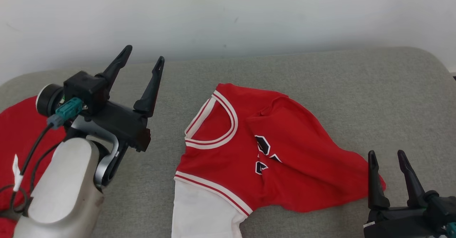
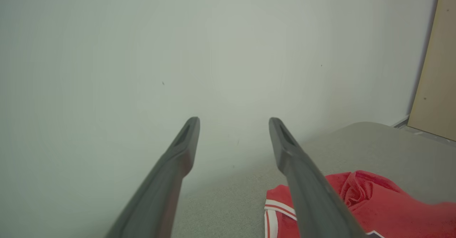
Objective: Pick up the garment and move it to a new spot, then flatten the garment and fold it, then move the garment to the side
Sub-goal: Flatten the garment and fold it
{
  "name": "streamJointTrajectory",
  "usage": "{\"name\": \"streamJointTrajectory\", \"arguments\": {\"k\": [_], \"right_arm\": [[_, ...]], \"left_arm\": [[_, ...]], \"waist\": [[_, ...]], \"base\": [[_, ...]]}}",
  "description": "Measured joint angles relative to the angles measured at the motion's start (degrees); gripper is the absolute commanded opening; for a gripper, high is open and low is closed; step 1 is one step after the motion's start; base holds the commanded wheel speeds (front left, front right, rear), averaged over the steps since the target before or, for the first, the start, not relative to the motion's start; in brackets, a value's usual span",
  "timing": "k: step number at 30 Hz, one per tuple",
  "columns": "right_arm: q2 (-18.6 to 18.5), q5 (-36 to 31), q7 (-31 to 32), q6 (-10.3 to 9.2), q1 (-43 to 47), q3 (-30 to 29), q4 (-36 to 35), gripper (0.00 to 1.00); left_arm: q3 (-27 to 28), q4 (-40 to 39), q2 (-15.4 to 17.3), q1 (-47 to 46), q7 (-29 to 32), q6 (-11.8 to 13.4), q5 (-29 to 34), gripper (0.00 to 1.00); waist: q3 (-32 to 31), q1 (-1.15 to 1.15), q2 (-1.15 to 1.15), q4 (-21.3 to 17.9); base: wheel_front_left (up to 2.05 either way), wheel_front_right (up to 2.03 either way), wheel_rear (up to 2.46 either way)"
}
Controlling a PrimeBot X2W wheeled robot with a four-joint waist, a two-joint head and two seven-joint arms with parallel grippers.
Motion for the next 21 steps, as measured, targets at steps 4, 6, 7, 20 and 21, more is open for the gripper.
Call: {"name": "streamJointTrajectory", "arguments": {"k": [4,6,7,20,21], "right_arm": [[0.47,0.0,0.01,0.0,-0.59,-0.14,0.89,1.0],[0.56,-0.01,0.0,0.0,-0.6,-0.03,1.16,1.0],[0.63,0.0,0.01,0.0,-0.68,-0.08,1.37,1.0],[0.96,0.0,0.01,0.0,-2.86,0.04,2.38,1.0],[0.97,0.0,0.01,0.0,-2.9,0.12,2.44,1.0]], "left_arm": [[-6.92,3.01,2.99,-3.65,5.1,-0.01,-6.8,1.0],[-9.01,3.76,3.78,-4.01,6.95,-0.01,-8.59,1.0],[-10.53,4.5,4.3,-4.05,8.56,0.0,-10.9,1.0],[-26.41,8.94,10.96,-1.92,17.11,-0.01,-27.26,1.0],[-27.54,9.72,11.23,-1.71,17.06,-0.01,-27.28,1.0]], "waist": [[1.34,0.0,0.0,-2.13],[1.62,0.0,0.0,-2.63],[1.87,0.0,0.0,-3.11],[4.41,-0.01,0.0,-6.45],[4.54,0.0,0.0,-6.6]], "base": [[0.0,0.0,0.0],[0.0,0.0,0.0],[0.0,0.0,0.0],[0.0,0.0,0.0],[0.0,0.0,0.0]]}}
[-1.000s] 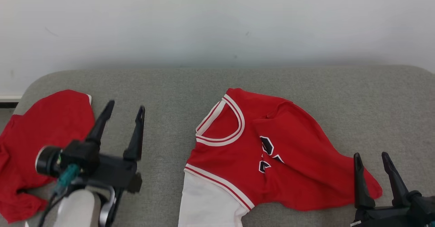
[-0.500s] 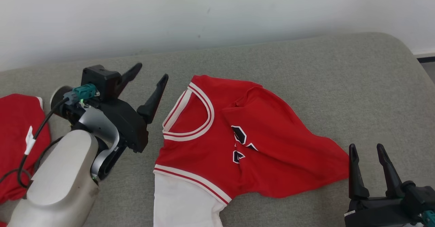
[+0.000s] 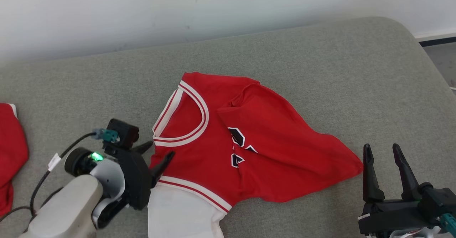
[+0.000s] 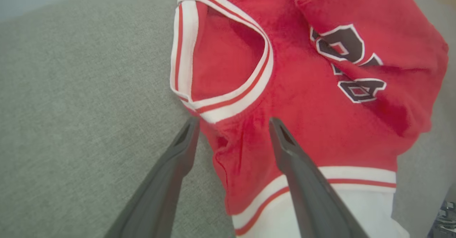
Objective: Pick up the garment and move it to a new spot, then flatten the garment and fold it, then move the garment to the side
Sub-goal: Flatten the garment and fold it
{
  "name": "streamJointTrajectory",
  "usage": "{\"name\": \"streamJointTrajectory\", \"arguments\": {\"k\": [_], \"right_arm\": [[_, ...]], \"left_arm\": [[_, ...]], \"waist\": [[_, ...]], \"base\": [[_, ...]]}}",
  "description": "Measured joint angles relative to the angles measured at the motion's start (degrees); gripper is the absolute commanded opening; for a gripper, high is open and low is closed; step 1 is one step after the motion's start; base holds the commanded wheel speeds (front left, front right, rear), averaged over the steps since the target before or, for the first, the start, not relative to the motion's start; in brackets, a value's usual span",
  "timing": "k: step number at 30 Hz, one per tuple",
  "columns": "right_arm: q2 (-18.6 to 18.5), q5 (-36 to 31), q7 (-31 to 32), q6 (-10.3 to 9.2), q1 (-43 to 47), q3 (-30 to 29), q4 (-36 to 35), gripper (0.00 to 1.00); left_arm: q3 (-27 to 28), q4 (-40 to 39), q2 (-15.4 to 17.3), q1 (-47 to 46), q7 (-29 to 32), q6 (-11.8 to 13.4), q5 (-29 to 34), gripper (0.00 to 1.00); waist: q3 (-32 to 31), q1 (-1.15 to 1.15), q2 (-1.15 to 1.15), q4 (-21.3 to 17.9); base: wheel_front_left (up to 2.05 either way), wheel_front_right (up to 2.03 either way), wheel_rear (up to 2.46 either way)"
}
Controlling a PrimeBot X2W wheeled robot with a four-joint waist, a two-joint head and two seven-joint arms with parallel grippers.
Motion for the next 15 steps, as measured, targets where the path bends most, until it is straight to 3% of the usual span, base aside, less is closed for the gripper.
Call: {"name": "streamJointTrajectory", "arguments": {"k": [9,10,11,12,15], "right_arm": [[0.04,0.24,0.0,0.0,-0.76,0.49,0.65,1.0],[0.0,0.31,0.0,0.0,-0.89,0.55,0.64,1.0],[-0.02,0.43,0.0,0.0,-0.96,0.63,0.66,1.0],[-0.05,0.47,0.0,0.0,-0.96,0.62,0.7,1.0],[-0.08,0.48,0.0,0.0,-0.91,0.55,0.87,1.0]], "left_arm": [[-4.68,5.73,-0.81,0.24,-3.58,0.0,-3.93,1.0],[-5.04,6.21,-1.08,0.12,-4.54,0.0,-4.22,0.51],[-5.06,6.97,-1.43,-0.08,-5.8,0.0,-4.69,0.3],[-5.06,7.71,-1.82,-0.38,-6.8,0.0,-5.5,0.0],[-5.78,10.07,-2.23,-1.51,-9.87,0.0,-5.36,0.0]], "waist": [[0.6,0.0,0.0,-0.92],[0.63,0.0,0.0,-0.99],[0.62,0.0,0.0,-1.03],[0.58,0.0,0.0,-1.0],[0.44,0.0,0.0,-0.69]], "base": [[0.0,0.0,0.0],[0.0,0.0,0.0],[0.0,0.0,0.0],[0.0,0.0,0.0],[0.0,0.0,0.0]]}}
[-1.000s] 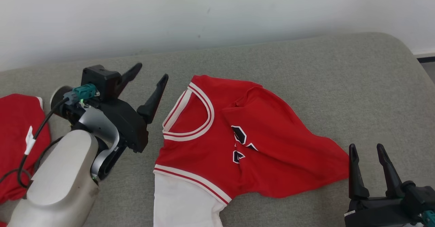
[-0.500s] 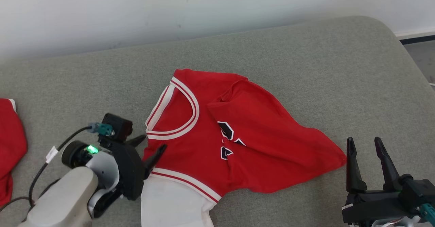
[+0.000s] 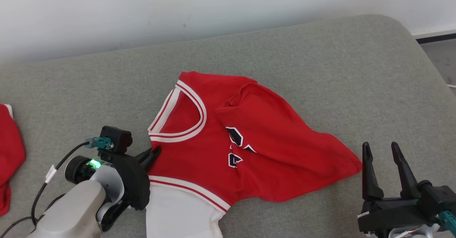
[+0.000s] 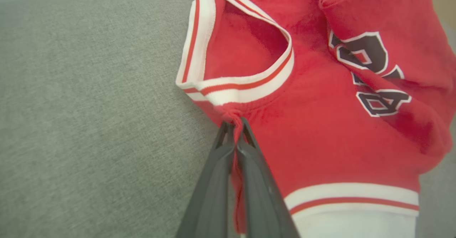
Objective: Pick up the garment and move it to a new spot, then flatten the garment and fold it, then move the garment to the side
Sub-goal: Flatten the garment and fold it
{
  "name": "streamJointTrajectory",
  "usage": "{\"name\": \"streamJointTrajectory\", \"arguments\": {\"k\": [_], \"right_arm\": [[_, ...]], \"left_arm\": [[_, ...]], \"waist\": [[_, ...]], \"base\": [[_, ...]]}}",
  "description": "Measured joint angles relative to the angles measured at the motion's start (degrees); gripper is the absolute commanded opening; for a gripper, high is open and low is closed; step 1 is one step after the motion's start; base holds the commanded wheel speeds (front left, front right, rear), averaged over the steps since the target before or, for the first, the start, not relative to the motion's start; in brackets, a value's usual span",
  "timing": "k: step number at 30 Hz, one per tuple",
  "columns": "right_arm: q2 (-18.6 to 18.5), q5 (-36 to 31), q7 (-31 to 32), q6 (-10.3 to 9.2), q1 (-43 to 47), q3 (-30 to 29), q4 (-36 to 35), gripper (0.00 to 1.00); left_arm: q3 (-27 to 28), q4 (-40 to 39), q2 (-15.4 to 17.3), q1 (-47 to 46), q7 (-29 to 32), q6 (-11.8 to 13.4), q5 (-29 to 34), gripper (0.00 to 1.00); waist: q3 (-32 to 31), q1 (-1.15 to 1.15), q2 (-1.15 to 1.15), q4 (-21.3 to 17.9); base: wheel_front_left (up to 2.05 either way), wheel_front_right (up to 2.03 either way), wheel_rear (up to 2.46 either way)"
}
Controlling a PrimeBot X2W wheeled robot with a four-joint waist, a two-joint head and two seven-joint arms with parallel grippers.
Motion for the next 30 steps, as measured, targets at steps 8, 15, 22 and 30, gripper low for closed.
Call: {"name": "streamJointTrajectory", "arguments": {"k": [8,15,22,30], "right_arm": [[0.02,0.23,0.0,0.0,1.17,-0.96,0.69,1.0],[0.03,0.31,0.0,0.0,2.16,-0.89,1.31,1.0],[-0.27,0.31,0.0,0.0,2.33,-0.12,1.64,1.0],[-0.73,-0.22,0.0,0.0,3.65,0.35,0.36,1.0]], "left_arm": [[-0.94,3.23,0.7,-0.19,-5.95,0.0,-1.41,0.0],[-1.1,4.04,3.6,1.4,-8.67,0.0,-1.88,0.0],[-1.12,4.74,2.07,2.86,-13.3,1.13,-1.32,1.0],[12.12,-3.42,0.69,7.96,-16.39,9.17,4.42,1.0]], "waist": [[-1.24,-0.01,0.0,2.71],[-3.14,-0.01,0.0,6.04],[-5.27,-0.01,0.0,8.18],[-8.1,-0.01,0.0,9.77]], "base": [[0.0,0.0,0.0],[0.0,0.0,0.0],[0.0,0.0,0.0],[0.0,0.0,0.0]]}}
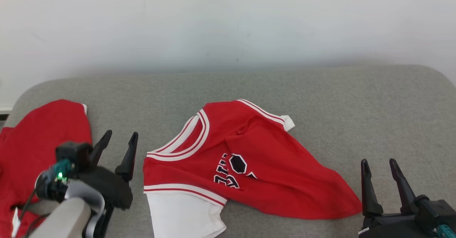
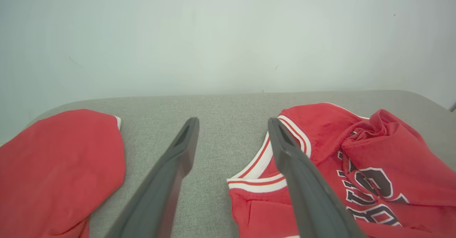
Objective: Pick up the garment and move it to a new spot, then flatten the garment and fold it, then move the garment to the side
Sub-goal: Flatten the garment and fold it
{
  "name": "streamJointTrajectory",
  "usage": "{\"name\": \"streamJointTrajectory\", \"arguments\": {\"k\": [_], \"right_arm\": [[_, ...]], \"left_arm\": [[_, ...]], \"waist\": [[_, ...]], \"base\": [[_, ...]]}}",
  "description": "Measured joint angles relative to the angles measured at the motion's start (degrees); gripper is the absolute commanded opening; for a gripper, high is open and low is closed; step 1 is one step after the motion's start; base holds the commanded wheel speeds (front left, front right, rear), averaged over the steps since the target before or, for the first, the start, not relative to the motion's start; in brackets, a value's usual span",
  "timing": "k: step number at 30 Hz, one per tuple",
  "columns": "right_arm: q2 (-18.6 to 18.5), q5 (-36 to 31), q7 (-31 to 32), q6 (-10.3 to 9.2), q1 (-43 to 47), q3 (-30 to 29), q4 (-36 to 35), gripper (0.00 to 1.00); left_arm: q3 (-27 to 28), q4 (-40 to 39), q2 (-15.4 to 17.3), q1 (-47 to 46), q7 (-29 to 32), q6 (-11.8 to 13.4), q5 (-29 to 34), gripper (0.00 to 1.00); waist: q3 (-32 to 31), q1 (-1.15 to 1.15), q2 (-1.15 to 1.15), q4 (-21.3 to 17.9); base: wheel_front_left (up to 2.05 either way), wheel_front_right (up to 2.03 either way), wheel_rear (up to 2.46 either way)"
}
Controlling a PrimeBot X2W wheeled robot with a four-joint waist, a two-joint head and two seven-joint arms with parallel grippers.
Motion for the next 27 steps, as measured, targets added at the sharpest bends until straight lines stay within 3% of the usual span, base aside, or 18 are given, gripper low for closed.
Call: {"name": "streamJointTrajectory", "arguments": {"k": [5,14,20,27], "right_arm": [[-0.2,-0.33,0.0,0.0,0.81,0.25,-0.8,1.0],[-0.93,-0.97,0.0,0.0,1.15,1.3,-2.21,1.0],[-1.35,-1.81,0.0,0.0,2.14,2.76,-3.68,1.0],[-1.83,-1.9,0.0,0.0,3.49,3.03,-4.15,1.0]], "left_arm": [[11.31,-9.78,-1.4,9.71,-0.12,2.94,7.99,1.0],[26.48,-22.77,-6.99,21.39,-0.13,3.37,21.02,1.0],[30.82,-27.15,-10.47,28.16,-0.13,1.81,27.8,1.0],[33.27,-30.22,-12.67,32.5,-0.13,0.0,30.97,1.0]], "waist": [[-1.38,0.0,0.0,1.47],[-3.32,0.0,0.0,3.23],[-3.95,0.0,0.0,3.18],[-4.31,0.0,0.0,2.45]], "base": [[0.0,0.0,0.0],[0.0,0.0,0.0],[0.0,0.0,0.0],[0.0,0.0,0.0]]}}
